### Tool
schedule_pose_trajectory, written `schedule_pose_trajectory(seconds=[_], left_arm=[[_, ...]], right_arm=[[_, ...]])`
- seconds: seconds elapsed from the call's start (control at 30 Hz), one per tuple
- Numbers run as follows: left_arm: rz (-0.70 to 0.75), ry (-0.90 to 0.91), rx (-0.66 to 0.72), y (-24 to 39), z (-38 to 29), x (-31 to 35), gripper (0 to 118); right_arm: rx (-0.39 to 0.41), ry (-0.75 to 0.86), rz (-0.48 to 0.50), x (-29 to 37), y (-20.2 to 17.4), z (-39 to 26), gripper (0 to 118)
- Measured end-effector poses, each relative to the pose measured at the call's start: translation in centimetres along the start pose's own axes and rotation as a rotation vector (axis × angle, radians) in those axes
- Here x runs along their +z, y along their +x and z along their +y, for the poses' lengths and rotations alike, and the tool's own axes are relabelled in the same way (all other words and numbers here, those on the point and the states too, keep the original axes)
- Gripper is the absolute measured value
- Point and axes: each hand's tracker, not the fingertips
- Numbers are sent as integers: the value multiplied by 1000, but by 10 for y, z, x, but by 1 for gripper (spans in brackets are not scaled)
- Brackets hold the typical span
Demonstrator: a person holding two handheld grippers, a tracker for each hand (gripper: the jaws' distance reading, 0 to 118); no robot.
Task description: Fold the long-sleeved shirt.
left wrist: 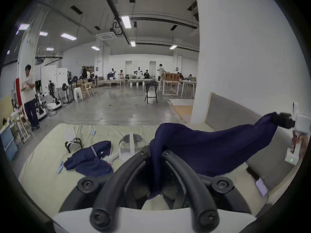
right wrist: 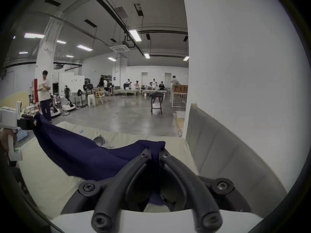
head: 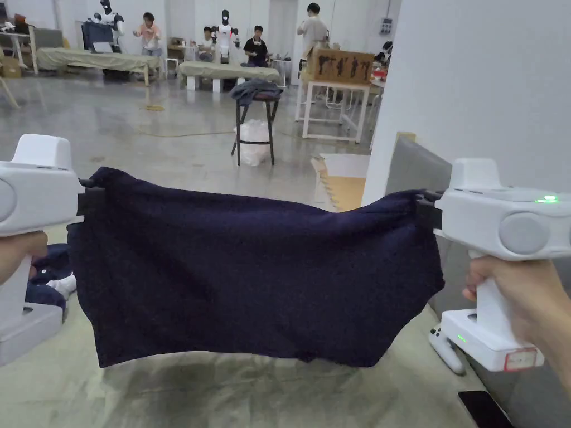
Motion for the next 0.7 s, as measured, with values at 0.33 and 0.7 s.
schedule_pose_trajectory(seconds=[0.33, 0.7], left_arm=[[-75, -555, -51, 12, -253, 103, 13], [-80, -707, -69, 20, -314, 138, 78]], right_arm=[[46, -679, 170, 104, -1, -250, 5], [209, -963, 257, 130, -26, -319, 66]])
